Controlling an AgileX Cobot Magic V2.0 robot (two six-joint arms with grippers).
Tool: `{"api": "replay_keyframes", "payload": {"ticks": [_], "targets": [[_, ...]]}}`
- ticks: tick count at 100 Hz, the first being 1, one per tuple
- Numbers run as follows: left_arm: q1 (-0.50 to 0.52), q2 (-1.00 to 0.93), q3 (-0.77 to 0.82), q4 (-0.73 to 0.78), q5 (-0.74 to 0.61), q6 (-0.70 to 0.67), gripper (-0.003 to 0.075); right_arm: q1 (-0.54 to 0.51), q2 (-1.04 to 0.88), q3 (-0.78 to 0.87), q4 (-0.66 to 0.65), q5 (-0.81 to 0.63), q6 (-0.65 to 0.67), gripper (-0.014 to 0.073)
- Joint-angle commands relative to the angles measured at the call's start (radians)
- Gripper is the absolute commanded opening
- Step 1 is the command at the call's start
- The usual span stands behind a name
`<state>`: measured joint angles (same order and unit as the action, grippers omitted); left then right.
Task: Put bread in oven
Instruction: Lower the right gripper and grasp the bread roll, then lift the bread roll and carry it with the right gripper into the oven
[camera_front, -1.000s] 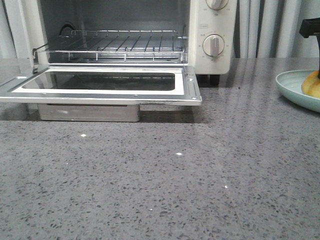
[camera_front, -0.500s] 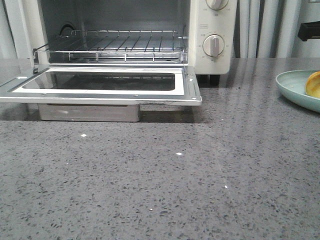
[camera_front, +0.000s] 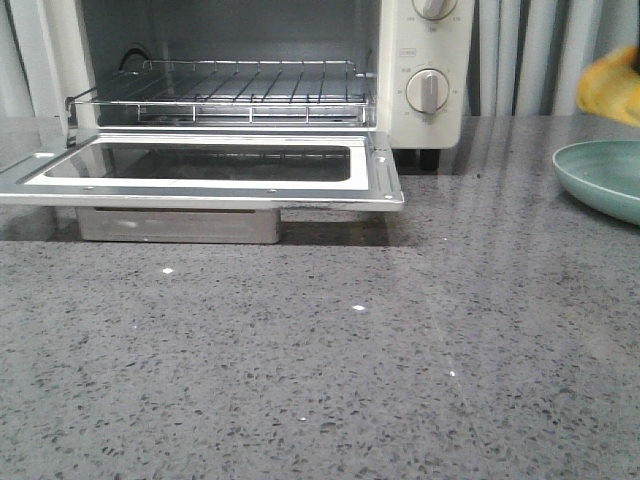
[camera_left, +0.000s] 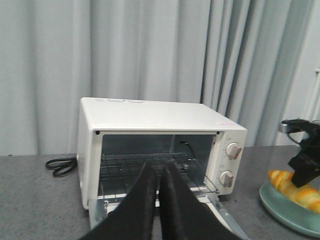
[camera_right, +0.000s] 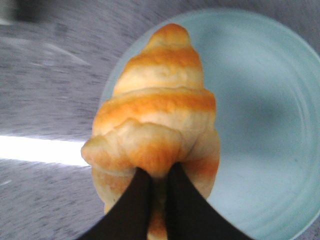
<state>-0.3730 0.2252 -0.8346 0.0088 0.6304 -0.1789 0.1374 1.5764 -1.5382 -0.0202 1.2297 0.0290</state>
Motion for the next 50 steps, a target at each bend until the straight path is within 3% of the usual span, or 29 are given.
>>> {"api": "replay_keyframes", "payload": {"ticks": [1,25,50], "targets": [[0.026,0.002,-0.029,-0.009,-0.060,-0.007,-0.0021,0.075,-0.092,-0.048,0.001,0.076,-0.038,-0.0069],[0.033,-0.011,-0.029,-0.009,-0.050,-0.007,-0.0021,0.351,-0.181,-0.054,0.001,0.040,-0.070,-0.0069],[0.033,-0.011,-0.029,-0.009,-0.041,-0.007,-0.0021,0.531,-0.158,-0.054,0.001,-0.054,-0.150,-0.0069]]}}
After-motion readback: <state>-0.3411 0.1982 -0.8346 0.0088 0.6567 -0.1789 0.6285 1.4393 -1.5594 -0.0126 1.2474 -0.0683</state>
